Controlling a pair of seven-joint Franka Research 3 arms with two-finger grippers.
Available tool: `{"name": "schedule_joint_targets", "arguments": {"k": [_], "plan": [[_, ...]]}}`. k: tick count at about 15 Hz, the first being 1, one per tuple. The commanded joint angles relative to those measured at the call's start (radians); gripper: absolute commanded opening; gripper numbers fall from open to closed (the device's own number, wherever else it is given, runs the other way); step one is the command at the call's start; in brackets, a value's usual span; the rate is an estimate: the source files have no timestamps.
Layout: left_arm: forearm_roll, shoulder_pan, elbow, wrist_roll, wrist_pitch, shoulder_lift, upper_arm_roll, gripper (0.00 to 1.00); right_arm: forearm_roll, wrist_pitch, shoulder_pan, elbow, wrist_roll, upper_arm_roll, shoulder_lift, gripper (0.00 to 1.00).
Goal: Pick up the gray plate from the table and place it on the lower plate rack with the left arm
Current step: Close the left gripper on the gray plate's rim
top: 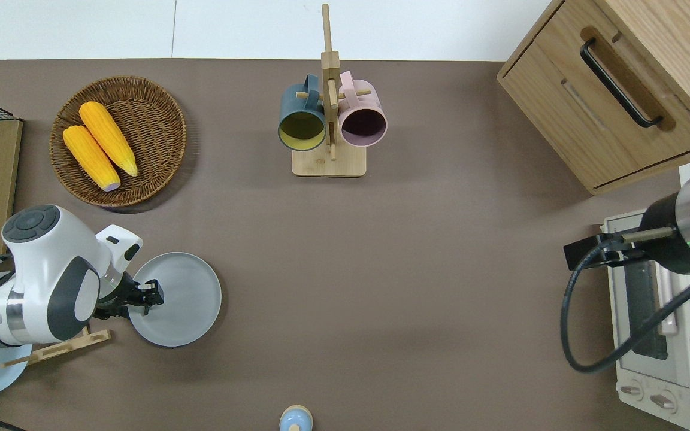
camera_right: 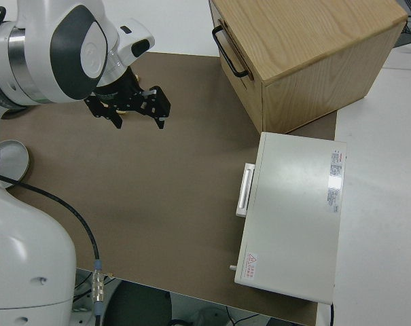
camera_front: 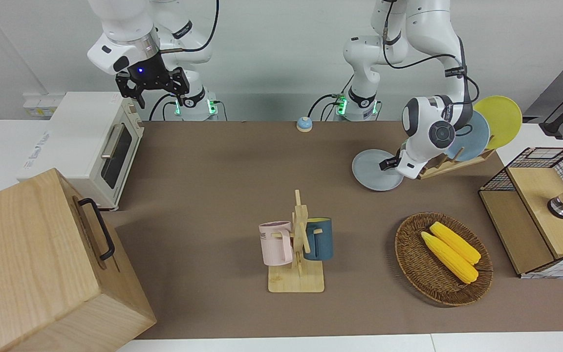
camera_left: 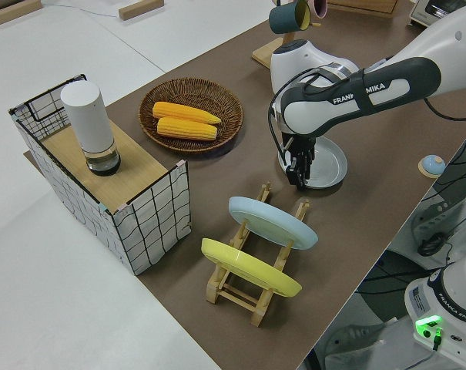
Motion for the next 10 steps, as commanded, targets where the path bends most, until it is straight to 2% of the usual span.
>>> {"name": "schedule_joint_targets", "arguments": {"k": [1,4,10], "plan": [[-0.02,-0.007,0.0,-0.003,0.01,-0.009,0.016,0.0,0.004,-0.015,-0.015,0.006,-0.003,0.007,-0.005,0.99],[-0.023,-0.007,0.031,-0.003,-0.032,-0.02,0.018,0.0,0.004,-0.015,-0.015,0.006,-0.002,0.007,-0.005,0.99],[-0.013,-0.015,0.156,-0.004,-0.229,-0.031,0.031,0.0,0.004,-0.015,-0.015,0.006,-0.003,0.007,-0.005,0.99]]}}
